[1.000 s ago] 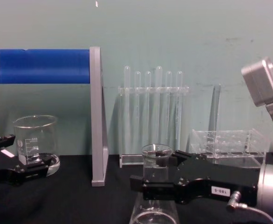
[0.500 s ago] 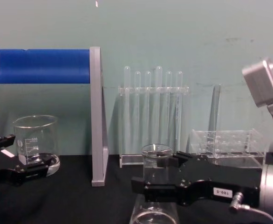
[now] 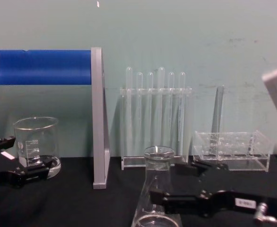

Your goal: Grasp the erlenmeyer flask with one hand, shake it three times, then place it back.

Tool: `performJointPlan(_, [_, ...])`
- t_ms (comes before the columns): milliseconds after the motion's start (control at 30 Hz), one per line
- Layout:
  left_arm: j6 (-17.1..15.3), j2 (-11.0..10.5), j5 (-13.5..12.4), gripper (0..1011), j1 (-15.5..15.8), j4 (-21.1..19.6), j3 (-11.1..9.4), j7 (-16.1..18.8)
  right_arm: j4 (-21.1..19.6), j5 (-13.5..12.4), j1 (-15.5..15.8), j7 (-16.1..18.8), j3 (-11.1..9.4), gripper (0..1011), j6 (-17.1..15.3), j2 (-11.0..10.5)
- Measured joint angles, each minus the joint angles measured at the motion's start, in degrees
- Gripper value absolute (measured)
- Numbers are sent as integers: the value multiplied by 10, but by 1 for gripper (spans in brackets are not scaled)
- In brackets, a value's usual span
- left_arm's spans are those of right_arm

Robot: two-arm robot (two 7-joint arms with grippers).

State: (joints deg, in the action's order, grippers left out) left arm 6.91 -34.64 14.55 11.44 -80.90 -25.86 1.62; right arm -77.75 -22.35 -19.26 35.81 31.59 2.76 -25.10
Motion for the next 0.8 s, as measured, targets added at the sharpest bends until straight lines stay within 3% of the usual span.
performJointPlan(233, [0, 0, 0, 1001, 0, 0, 0, 0, -30, -8, 25, -8, -14, 1003, -17, -26])
performJointPlan(467, [0, 0, 0, 1001, 0, 0, 0, 0, -57, -15, 56, -37, -39, 1003, -36, -48])
performJointPlan(667, [0, 0, 0, 1001, 0, 0, 0, 0, -69, -10, 72, -90, -63, 1002, -39, -37])
performJointPlan(800, [0, 0, 0, 1001, 0, 0, 0, 0, -70, 1, 76, -126, -79, 1002, -32, -14])
